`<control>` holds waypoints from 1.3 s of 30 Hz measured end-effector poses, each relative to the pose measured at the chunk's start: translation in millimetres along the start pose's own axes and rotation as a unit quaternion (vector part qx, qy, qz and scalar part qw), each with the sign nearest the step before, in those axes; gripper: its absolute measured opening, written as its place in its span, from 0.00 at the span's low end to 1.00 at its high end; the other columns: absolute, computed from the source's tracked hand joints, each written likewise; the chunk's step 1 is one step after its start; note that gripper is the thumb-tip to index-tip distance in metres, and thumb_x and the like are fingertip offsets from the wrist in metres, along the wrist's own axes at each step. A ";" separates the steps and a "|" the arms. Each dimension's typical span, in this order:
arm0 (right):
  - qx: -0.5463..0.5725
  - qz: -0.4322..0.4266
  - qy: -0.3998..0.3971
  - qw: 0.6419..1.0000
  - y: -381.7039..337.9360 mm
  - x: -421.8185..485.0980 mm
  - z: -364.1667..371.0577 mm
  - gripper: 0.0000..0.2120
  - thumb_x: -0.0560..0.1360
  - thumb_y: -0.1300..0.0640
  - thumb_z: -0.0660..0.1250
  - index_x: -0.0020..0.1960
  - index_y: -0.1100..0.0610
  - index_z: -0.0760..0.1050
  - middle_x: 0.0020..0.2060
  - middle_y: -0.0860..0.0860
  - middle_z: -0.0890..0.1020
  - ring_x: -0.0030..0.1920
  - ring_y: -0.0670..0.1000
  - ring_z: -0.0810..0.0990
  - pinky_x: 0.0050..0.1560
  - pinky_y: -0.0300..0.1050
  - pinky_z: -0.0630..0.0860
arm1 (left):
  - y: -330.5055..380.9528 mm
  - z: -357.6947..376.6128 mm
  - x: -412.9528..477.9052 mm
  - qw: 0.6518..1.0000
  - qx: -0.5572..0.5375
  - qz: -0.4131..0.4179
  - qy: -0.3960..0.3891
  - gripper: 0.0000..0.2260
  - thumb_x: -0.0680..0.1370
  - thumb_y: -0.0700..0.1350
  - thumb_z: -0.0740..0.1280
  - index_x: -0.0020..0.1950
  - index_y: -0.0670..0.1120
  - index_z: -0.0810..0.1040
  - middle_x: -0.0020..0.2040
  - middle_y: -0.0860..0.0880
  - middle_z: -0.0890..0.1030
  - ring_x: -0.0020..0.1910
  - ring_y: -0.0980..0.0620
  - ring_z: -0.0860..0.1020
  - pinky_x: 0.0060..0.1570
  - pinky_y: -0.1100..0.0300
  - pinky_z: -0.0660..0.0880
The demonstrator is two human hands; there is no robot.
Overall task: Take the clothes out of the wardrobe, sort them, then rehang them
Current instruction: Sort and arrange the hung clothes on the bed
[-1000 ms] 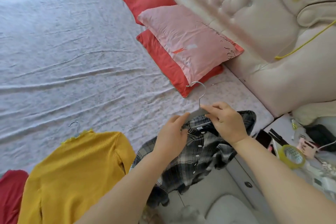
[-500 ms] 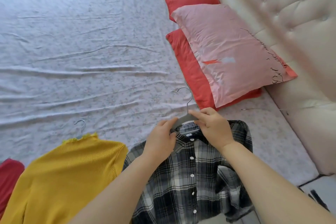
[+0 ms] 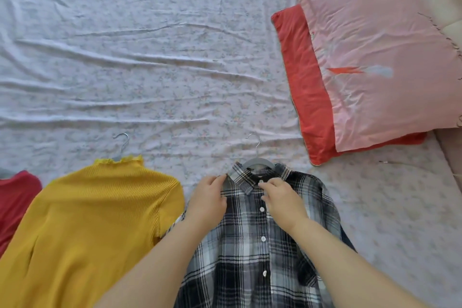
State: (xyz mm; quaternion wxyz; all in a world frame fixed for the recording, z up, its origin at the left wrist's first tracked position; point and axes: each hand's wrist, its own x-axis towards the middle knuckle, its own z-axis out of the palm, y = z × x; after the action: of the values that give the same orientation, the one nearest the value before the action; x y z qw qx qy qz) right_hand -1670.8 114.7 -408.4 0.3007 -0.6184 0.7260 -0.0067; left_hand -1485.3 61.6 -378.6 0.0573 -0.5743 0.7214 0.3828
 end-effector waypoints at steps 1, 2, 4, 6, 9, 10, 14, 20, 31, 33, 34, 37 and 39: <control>0.007 0.006 -0.006 1.000 -0.8 -6.5 4.1 0.18 0.79 0.56 0.59 0.69 0.54 0.68 0.63 0.51 0.71 0.61 0.53 0.70 0.57 0.48 0.73 | -2.8 0.7 -2.9 1.000 0.006 -0.005 0.001 0.24 0.79 0.41 0.60 0.75 0.47 0.58 0.71 0.49 0.63 0.68 0.50 0.64 0.63 0.58 0.67; 0.013 0.013 -0.009 1.000 -2.3 -12.2 5.9 0.18 0.79 0.56 0.59 0.69 0.54 0.68 0.63 0.50 0.71 0.62 0.52 0.70 0.58 0.47 0.73 | -4.4 0.0 -6.0 1.000 0.012 -0.008 0.003 0.25 0.79 0.41 0.60 0.75 0.47 0.58 0.72 0.49 0.63 0.69 0.50 0.64 0.62 0.58 0.68; 0.023 0.022 -0.011 0.999 -8.8 -22.2 5.3 0.19 0.79 0.55 0.59 0.70 0.54 0.67 0.64 0.50 0.70 0.63 0.52 0.69 0.59 0.46 0.72 | -4.6 -4.7 -12.7 1.000 0.024 -0.012 0.010 0.24 0.79 0.41 0.60 0.75 0.47 0.58 0.72 0.49 0.62 0.69 0.49 0.64 0.63 0.57 0.67; 0.027 0.019 -0.011 0.999 -18.9 -30.7 0.6 0.20 0.79 0.54 0.59 0.70 0.54 0.66 0.65 0.50 0.69 0.64 0.51 0.68 0.61 0.44 0.70 | -2.5 -12.8 -21.5 0.999 0.038 -0.015 0.019 0.24 0.79 0.42 0.60 0.74 0.48 0.58 0.72 0.50 0.62 0.69 0.50 0.64 0.64 0.56 0.67; 0.031 0.005 -0.013 0.999 -39.6 -43.1 -10.9 0.21 0.80 0.53 0.59 0.71 0.55 0.64 0.65 0.49 0.68 0.65 0.51 0.66 0.64 0.43 0.68 | 0.5 -28.6 -41.1 0.998 0.052 -0.015 0.031 0.24 0.79 0.43 0.60 0.74 0.49 0.59 0.71 0.50 0.64 0.67 0.49 0.66 0.63 0.55 0.67; 0.032 -0.003 -0.013 0.999 -47.7 -47.7 -14.7 0.21 0.80 0.53 0.59 0.71 0.55 0.63 0.65 0.49 0.68 0.65 0.51 0.66 0.64 0.42 0.67 | 0.6 -34.2 -50.2 0.998 0.053 -0.015 0.035 0.23 0.79 0.44 0.60 0.74 0.49 0.59 0.70 0.50 0.65 0.67 0.49 0.67 0.63 0.55 0.67; 0.034 -0.042 -0.006 0.999 -86.3 -63.9 -28.0 0.21 0.79 0.52 0.59 0.71 0.55 0.63 0.66 0.49 0.68 0.65 0.50 0.66 0.65 0.43 0.66 | -10.2 -61.1 -94.6 0.995 0.070 -0.021 0.071 0.23 0.79 0.45 0.60 0.73 0.49 0.60 0.70 0.51 0.66 0.67 0.50 0.66 0.63 0.56 0.66; 0.005 -0.120 -0.032 0.992 -160.2 -87.8 -25.3 0.22 0.79 0.53 0.60 0.71 0.55 0.63 0.66 0.50 0.67 0.66 0.50 0.65 0.65 0.44 0.67 | -63.1 -97.6 -175.7 0.984 0.100 -0.105 0.105 0.23 0.79 0.48 0.60 0.73 0.50 0.59 0.69 0.51 0.65 0.67 0.50 0.65 0.61 0.56 0.65; -0.107 -0.238 -0.094 0.961 -325.5 -133.1 24.0 0.22 0.80 0.51 0.58 0.73 0.52 0.60 0.70 0.50 0.63 0.67 0.51 0.67 0.63 0.44 0.69 | -209.2 -129.5 -335.9 0.951 0.035 -0.238 0.192 0.23 0.79 0.50 0.60 0.73 0.50 0.60 0.68 0.51 0.66 0.67 0.51 0.66 0.63 0.56 0.64; -0.124 -0.246 -0.091 0.957 -362.6 -143.7 41.2 0.22 0.80 0.50 0.58 0.73 0.51 0.60 0.70 0.50 0.63 0.67 0.50 0.67 0.62 0.42 0.70 | -243.6 -134.3 -364.6 0.945 0.026 -0.259 0.199 0.23 0.78 0.50 0.60 0.72 0.50 0.60 0.68 0.51 0.66 0.68 0.51 0.65 0.63 0.55 0.63; -0.129 -0.249 -0.089 0.956 -381.1 -149.0 51.6 0.22 0.80 0.50 0.58 0.73 0.51 0.60 0.70 0.49 0.63 0.66 0.50 0.67 0.62 0.42 0.70 | -261.8 -137.4 -378.8 0.943 0.024 -0.265 0.201 0.23 0.78 0.51 0.61 0.72 0.50 0.61 0.68 0.51 0.67 0.68 0.50 0.65 0.63 0.55 0.64; -0.132 -0.260 -0.089 0.953 -441.4 -165.1 86.0 0.22 0.80 0.51 0.58 0.72 0.51 0.61 0.69 0.49 0.64 0.67 0.50 0.67 0.62 0.42 0.69 | -320.3 -148.7 -421.4 0.937 0.009 -0.280 0.207 0.22 0.77 0.50 0.62 0.70 0.50 0.63 0.65 0.49 0.68 0.65 0.48 0.68 0.60 0.55 0.65; -0.131 -0.268 -0.088 0.950 -483.1 -175.1 113.4 0.22 0.79 0.51 0.59 0.72 0.52 0.61 0.69 0.49 0.65 0.67 0.50 0.65 0.62 0.42 0.68 | -361.1 -156.1 -449.2 0.933 0.001 -0.284 0.220 0.22 0.76 0.49 0.61 0.70 0.49 0.64 0.64 0.49 0.69 0.64 0.47 0.69 0.60 0.54 0.66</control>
State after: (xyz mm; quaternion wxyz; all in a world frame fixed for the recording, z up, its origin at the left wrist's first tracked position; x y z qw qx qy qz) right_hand -1179.0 200.2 -241.8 0.2669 -0.8225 0.4983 0.0627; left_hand -964.6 300.5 -210.2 0.0038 -0.8251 0.5229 0.2139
